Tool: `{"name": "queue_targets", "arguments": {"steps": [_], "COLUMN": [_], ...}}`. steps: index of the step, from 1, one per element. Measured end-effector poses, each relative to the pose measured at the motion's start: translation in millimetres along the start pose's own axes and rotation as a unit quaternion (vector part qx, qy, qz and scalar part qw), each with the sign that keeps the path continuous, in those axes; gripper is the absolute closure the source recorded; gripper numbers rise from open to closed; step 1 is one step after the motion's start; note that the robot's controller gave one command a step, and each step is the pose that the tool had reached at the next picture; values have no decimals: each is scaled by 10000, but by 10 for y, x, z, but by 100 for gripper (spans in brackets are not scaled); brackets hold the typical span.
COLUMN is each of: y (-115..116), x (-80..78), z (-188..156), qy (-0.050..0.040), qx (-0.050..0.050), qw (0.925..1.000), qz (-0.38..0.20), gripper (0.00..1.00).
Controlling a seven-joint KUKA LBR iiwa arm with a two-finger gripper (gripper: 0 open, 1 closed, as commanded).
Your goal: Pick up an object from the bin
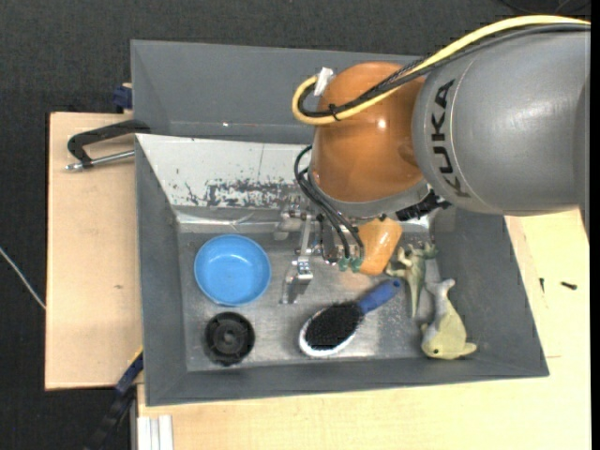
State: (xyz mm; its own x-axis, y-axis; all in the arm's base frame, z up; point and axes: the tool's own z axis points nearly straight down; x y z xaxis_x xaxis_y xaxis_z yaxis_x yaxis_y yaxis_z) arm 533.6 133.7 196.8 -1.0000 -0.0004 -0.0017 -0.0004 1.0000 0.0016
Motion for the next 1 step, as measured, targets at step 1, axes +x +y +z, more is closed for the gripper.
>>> {"name": "queue_targets", "arguments": {"steps": [1], "y": [710], "x": [-452], "z": [488], "qy": [-17], "qx": [-16], "qw": [9988], "qz": [-484], "gripper": [0]}}
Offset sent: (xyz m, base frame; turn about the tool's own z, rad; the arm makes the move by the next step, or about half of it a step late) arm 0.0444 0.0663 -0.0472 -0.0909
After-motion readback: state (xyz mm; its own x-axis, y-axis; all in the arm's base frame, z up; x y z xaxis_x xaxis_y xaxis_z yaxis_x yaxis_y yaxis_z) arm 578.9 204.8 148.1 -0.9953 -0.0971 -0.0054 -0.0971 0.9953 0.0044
